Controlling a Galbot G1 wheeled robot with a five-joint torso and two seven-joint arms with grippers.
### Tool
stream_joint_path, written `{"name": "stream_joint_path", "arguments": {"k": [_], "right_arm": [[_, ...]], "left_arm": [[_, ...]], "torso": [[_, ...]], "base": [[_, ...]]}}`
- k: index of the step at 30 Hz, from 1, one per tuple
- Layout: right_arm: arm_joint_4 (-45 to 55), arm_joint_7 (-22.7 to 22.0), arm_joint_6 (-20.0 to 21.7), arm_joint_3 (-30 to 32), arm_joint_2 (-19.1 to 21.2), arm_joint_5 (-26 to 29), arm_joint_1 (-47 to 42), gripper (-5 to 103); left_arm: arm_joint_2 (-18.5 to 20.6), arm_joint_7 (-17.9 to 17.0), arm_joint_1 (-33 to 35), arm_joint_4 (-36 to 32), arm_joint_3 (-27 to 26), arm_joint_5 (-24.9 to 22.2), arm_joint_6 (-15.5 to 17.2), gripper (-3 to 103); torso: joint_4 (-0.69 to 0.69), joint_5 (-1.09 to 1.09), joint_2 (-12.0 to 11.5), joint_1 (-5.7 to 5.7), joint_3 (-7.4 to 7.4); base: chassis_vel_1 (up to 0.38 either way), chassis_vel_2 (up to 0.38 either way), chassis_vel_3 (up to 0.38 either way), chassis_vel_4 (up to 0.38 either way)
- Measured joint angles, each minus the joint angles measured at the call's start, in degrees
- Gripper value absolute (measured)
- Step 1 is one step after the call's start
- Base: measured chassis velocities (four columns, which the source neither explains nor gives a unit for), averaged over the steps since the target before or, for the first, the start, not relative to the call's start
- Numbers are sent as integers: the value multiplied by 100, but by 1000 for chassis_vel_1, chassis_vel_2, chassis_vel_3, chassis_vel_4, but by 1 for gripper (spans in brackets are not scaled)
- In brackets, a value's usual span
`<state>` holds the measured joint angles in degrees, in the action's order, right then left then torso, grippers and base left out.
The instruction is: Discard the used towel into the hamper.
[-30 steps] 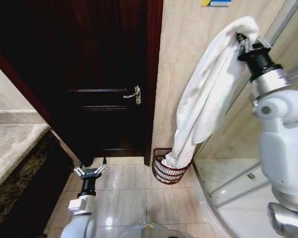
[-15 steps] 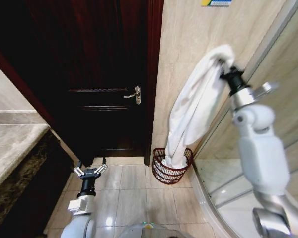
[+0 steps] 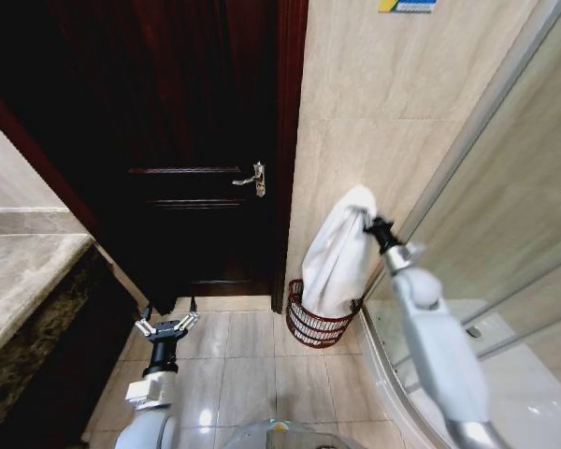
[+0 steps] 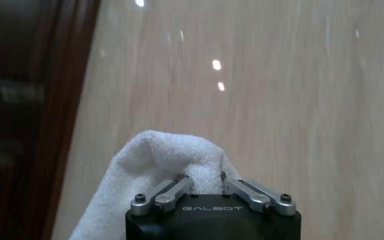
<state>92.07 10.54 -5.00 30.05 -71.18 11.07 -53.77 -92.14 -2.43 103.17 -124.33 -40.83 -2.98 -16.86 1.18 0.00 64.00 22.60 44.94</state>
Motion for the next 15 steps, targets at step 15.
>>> {"name": "stream_joint_path", "arguments": {"k": [15], "right_arm": [[-594, -1184, -290, 288, 98, -674, 380, 7]], "left_arm": [[0, -3, -9, 228, -19, -91, -202, 100]], "torso": [[1, -3, 0, 0, 1]], "base": [[0, 0, 0, 0]]}}
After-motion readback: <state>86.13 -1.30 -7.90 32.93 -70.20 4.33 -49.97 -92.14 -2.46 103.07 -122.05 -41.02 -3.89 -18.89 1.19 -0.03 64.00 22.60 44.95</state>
